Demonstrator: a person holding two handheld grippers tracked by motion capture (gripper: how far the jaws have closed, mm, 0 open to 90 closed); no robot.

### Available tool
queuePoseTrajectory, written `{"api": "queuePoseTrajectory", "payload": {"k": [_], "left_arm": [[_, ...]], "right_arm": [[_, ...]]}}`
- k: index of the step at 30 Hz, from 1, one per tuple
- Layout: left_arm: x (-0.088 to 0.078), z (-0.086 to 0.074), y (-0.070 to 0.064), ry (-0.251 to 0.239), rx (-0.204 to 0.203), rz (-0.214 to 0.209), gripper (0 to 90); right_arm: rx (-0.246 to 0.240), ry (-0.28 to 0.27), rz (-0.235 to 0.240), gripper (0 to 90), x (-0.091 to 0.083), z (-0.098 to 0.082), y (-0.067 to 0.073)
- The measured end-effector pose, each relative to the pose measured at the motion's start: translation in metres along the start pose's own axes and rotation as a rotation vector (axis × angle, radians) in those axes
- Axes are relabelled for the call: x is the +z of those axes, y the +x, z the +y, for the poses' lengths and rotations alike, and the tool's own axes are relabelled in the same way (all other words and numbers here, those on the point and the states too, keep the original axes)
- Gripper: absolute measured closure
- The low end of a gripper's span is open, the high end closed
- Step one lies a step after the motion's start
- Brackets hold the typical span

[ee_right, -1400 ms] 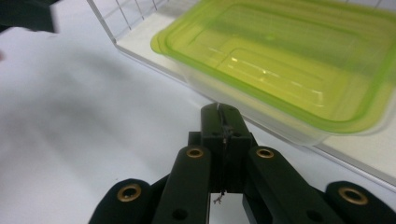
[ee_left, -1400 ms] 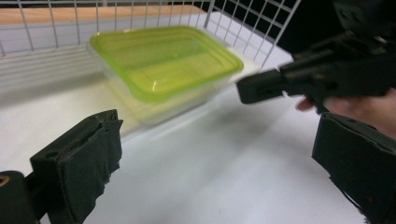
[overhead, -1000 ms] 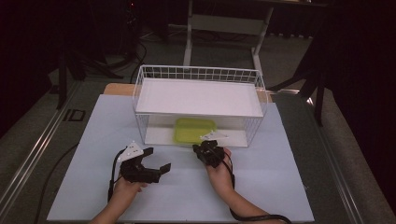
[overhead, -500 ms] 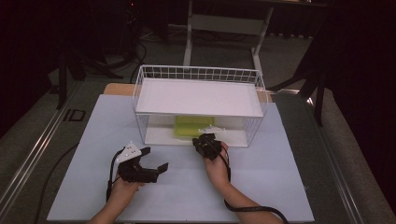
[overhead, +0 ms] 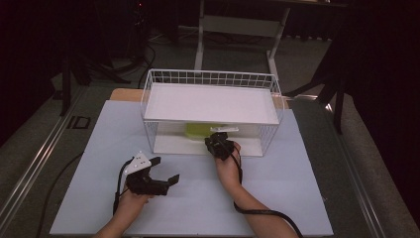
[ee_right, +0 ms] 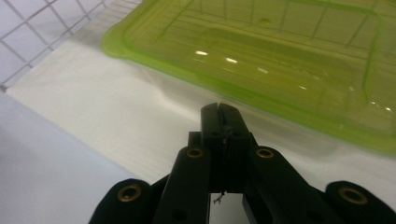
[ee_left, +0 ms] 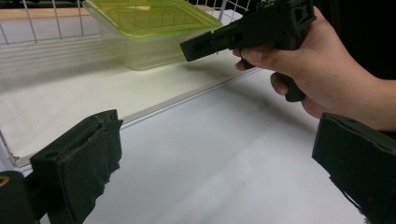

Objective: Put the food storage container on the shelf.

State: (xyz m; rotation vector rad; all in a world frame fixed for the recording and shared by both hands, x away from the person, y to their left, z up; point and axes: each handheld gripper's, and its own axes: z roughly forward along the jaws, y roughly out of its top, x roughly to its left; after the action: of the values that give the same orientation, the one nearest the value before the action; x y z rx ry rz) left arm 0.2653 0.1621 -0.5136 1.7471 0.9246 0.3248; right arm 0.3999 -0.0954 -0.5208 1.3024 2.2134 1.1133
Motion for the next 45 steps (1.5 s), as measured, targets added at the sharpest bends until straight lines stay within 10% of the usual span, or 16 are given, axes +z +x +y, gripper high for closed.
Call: {"api": "queuePoseTrajectory", "payload": {"k": [17,32,45], "left_arm": [[-0.005,0.006,-0.001,-0.018,0.014,0.006,2.3],[-0.017,0.016,-0.011,-0.03,0.074,-0.025,2.3],[-0.032,0.011,-0.012,-0.02,0.069,-0.07,2.3]], "right_arm": [[0.0,-0.015,0.11,81.2,-0.026,-0.01,0.012],[-0.059,-0.061,0.281,18.2,-0.075,-0.018,0.012],[-0.156,-0.09,0.291,20.6,-0.107,-0.033,0.008]]}}
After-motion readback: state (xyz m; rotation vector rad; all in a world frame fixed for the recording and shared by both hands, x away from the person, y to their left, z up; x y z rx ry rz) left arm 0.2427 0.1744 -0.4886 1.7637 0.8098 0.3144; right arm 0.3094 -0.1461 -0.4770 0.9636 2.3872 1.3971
